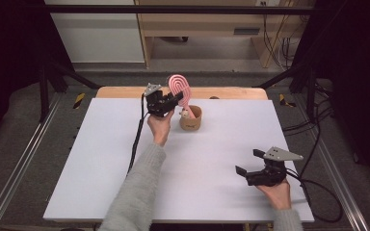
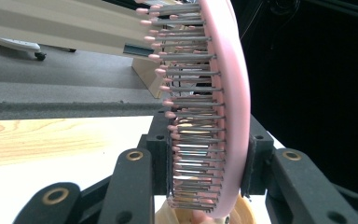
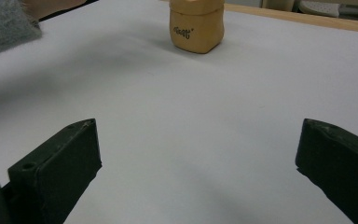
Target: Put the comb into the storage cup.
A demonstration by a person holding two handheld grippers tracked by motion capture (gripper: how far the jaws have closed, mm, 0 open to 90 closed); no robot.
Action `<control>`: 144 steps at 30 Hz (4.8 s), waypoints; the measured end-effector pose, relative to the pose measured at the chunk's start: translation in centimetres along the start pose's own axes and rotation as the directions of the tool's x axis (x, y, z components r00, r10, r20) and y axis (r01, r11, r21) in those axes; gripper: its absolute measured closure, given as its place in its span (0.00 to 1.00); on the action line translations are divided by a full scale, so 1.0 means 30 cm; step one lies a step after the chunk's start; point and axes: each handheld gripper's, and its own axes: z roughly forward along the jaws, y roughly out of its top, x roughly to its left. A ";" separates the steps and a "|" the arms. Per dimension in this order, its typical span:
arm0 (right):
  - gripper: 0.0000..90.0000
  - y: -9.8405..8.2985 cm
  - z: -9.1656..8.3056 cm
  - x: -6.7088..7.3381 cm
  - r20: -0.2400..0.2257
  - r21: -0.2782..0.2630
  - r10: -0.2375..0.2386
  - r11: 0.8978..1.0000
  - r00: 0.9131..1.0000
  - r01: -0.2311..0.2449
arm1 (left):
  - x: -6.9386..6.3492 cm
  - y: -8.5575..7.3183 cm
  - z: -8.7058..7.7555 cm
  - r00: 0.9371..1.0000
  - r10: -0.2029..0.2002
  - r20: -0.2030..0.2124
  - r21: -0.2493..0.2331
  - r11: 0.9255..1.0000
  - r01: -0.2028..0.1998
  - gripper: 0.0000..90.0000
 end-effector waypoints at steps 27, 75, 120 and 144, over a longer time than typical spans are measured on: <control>0.00 0.000 0.002 0.000 -0.001 0.004 -0.001 1.000 1.000 0.001 | 0.057 -0.015 -0.028 0.999 -0.037 -0.021 0.004 0.999 0.038 0.68; 0.00 0.003 -0.003 -0.001 0.004 -0.009 0.005 1.000 1.000 -0.005 | 0.063 0.032 -0.159 0.993 0.122 0.006 0.111 0.986 -0.121 0.13; 0.00 0.002 0.001 0.002 0.010 -0.004 -0.003 1.000 1.000 0.003 | 0.038 -0.062 -0.489 0.962 0.240 0.130 0.143 0.955 -0.258 0.00; 0.00 0.000 0.002 0.002 0.013 -0.001 -0.002 1.000 1.000 0.002 | 0.131 -0.194 -0.649 0.964 0.247 0.097 0.225 0.938 -0.263 0.01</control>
